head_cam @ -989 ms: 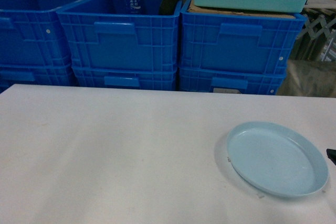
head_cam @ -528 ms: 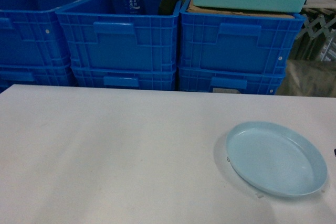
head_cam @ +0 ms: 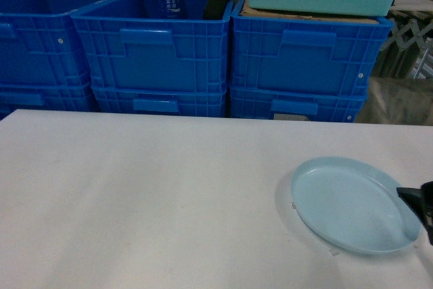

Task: Place blue tray on left shelf second layer neatly

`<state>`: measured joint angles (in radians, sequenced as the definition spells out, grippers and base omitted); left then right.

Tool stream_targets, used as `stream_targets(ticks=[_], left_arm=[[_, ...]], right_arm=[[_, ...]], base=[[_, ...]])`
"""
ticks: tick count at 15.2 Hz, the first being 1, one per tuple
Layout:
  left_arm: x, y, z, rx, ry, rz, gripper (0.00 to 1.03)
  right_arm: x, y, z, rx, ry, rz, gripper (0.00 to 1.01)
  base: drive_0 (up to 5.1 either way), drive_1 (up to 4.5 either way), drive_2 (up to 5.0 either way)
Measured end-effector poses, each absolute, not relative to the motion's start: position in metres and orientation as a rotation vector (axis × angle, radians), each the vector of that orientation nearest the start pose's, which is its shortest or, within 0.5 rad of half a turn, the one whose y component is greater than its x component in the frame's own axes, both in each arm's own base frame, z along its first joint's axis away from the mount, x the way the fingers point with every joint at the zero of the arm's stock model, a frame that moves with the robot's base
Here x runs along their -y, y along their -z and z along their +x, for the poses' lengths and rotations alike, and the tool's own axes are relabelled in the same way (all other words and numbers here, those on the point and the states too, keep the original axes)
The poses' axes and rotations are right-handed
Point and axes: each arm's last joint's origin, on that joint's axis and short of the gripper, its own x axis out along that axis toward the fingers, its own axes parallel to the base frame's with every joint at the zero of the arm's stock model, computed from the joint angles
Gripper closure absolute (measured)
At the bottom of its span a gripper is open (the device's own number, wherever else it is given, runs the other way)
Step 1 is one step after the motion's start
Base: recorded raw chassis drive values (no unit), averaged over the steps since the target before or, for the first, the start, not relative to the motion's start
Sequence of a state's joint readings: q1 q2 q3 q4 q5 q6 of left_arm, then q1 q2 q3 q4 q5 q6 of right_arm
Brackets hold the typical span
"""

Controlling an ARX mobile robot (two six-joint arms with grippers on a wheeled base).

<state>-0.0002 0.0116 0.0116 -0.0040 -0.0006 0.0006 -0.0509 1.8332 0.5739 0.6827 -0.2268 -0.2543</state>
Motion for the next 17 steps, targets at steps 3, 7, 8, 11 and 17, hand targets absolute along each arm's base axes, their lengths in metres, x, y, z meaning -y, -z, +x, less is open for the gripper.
stream_targets(ticks=[3,7,8,11,17], left_arm=[[0.0,-0.166,0.098,-0.004,-0.001,0.001,0.05],[0.0,-0.166,0.098,-0.004,0.0,0.001,0.05],[0.0,-0.166,0.098,-0.004,0.0,0.001,0.05],[0.0,-0.166,0.098,-0.004,-0.001,0.001,0.05],[0.0,-0.166,0.098,-0.004,0.0,0.001,0.05]], right_arm=[[-0.016,-0.085,0.308,-0.547,-0.313,-0.202,0.03],[-0.019,-0.073,0.312,-0.588,-0.306,-0.197,0.03],[-0.017,-0.069,0.312,-0.603,-0.3,-0.194,0.03],[-0.015,-0.062,0.317,-0.62,-0.285,-0.193,0.03],[0.005,-0.031,0.326,-0.706,-0.193,-0.097,0.03]], base=[[0.0,0.0,0.0],[0.0,0.0,0.0],[0.0,0.0,0.0],[0.0,0.0,0.0],[0.0,0.0,0.0]])
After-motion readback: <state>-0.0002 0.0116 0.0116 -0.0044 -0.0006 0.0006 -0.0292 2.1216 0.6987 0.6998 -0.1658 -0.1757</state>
